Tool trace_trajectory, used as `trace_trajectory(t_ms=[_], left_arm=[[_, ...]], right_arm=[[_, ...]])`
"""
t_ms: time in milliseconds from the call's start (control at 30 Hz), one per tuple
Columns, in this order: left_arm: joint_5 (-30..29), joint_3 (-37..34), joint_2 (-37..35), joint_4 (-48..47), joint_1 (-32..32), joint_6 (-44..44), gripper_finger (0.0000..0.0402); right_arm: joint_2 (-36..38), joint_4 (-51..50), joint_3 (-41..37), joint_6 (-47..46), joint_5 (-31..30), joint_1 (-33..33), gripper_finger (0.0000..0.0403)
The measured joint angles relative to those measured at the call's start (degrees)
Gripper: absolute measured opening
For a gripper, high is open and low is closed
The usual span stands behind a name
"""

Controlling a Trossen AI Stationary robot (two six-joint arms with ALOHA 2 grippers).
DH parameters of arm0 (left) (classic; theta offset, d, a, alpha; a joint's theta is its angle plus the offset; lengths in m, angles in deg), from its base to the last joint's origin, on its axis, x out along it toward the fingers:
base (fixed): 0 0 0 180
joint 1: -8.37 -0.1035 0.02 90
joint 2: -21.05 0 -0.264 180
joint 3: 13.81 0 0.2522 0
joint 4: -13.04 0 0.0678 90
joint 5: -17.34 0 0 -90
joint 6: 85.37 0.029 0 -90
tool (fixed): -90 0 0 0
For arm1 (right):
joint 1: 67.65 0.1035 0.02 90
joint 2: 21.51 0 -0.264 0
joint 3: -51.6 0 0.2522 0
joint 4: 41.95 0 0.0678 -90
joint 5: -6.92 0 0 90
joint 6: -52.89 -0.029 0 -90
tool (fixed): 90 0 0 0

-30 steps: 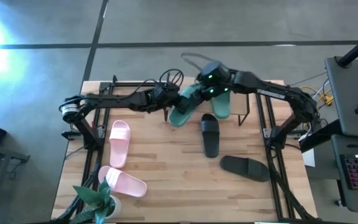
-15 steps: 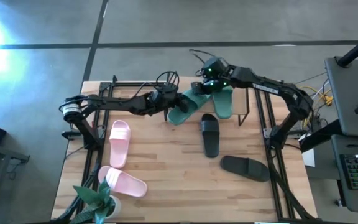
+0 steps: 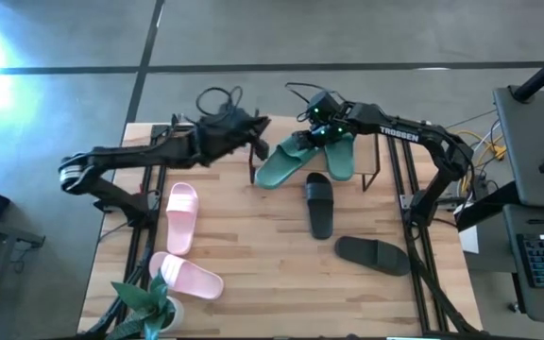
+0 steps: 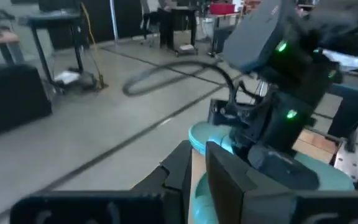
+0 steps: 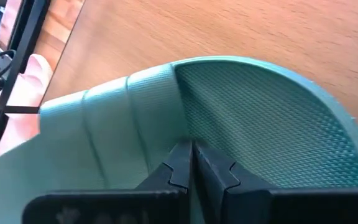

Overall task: Pick and place slides into the shelf
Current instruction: Put the green slides on the shelf

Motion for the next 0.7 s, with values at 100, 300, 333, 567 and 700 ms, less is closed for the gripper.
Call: trace_trajectory(t_ms=[100,300,333,567,700], left_arm=[[3.84,-0.17,-3.7,-6.95,0.07,0.4,0.0033],[10.87,-4.57,-2.39,-16.69,1.05,-1.28,0.0033],[11.47,-4.95,-1.34,-16.74,1.5,-2.05,0.0033],[14.63,-5.43,3.47,-16.46,5.49,-3.11,0.0033],[15.3,-5.22,1.36,-17.01,8.96,-2.88,0.0033]], right_arm=[[-0.03,0.2,-0.05,0.11,-0.17,-0.06,0.0009],[-0.08,-0.55,3.05,1.08,-1.24,-0.03,0.0009],[-0.13,-0.3,3.68,1.25,-2.0,-0.07,0.0008],[-0.12,-0.46,4.59,1.78,-3.91,-0.1,0.0009],[-0.12,-1.44,3.45,2.17,-3.87,-0.1,0.0009]])
